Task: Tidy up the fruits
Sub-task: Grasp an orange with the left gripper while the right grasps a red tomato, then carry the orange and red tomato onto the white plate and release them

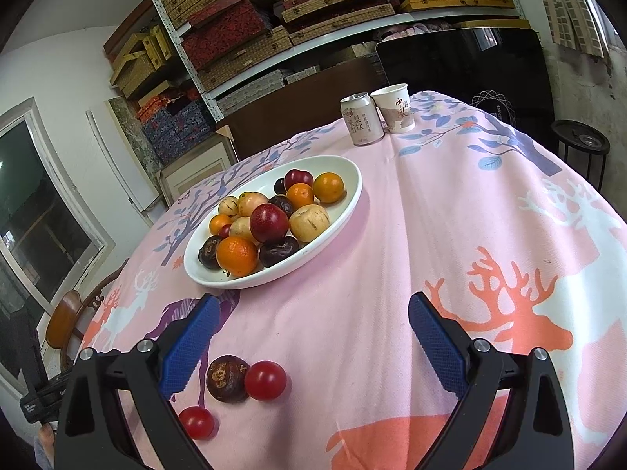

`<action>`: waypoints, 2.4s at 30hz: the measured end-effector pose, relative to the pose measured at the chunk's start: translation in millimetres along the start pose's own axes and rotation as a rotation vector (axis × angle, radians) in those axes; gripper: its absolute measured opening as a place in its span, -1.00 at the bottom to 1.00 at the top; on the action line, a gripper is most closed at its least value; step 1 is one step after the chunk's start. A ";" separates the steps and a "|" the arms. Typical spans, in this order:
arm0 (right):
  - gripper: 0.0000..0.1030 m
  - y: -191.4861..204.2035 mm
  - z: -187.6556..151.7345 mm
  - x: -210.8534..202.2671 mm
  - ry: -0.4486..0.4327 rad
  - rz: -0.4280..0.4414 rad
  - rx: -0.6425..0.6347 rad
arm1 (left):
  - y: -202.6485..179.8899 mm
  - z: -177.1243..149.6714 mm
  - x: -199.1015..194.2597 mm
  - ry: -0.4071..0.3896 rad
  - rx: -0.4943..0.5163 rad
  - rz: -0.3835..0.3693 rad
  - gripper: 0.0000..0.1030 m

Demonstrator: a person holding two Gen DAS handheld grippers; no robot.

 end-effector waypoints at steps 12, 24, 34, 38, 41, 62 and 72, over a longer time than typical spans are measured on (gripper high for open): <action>0.90 5.6 -5.6 1.5 0.018 0.012 -0.043 | -40.2 1.4 10.7 0.040 0.186 -0.031 0.91; 0.90 17.0 -23.5 7.2 0.091 -0.011 -0.142 | -38.2 -2.1 22.8 0.082 0.153 -0.111 0.00; -0.05 16.1 -41.3 17.5 0.208 -0.041 -0.178 | -40.0 -1.5 22.2 0.078 0.161 -0.119 -0.07; -0.05 30.0 -51.8 21.0 0.229 -0.046 -0.271 | -41.2 -1.6 23.5 0.083 0.162 -0.125 -0.06; -0.07 30.9 -53.8 25.9 0.258 -0.048 -0.281 | -43.4 -1.9 25.3 0.096 0.171 -0.133 -0.06; -0.41 11.7 -34.8 13.5 0.207 0.053 -0.111 | -38.1 11.8 18.1 0.050 0.112 -0.143 -0.09; -0.41 41.8 45.4 16.5 0.096 0.057 -0.118 | -60.9 124.3 27.3 -0.060 0.127 -0.146 -0.08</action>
Point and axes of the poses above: each gripper's, at about its wrist camera, not at the fingertips, and x roughly the way its jaws point, y to its left, z to its top, the point moved 3 cm from there along x, roughly the way its jaws point, and after that the axes turned 14 degrees about x, right-handed, at the moved point
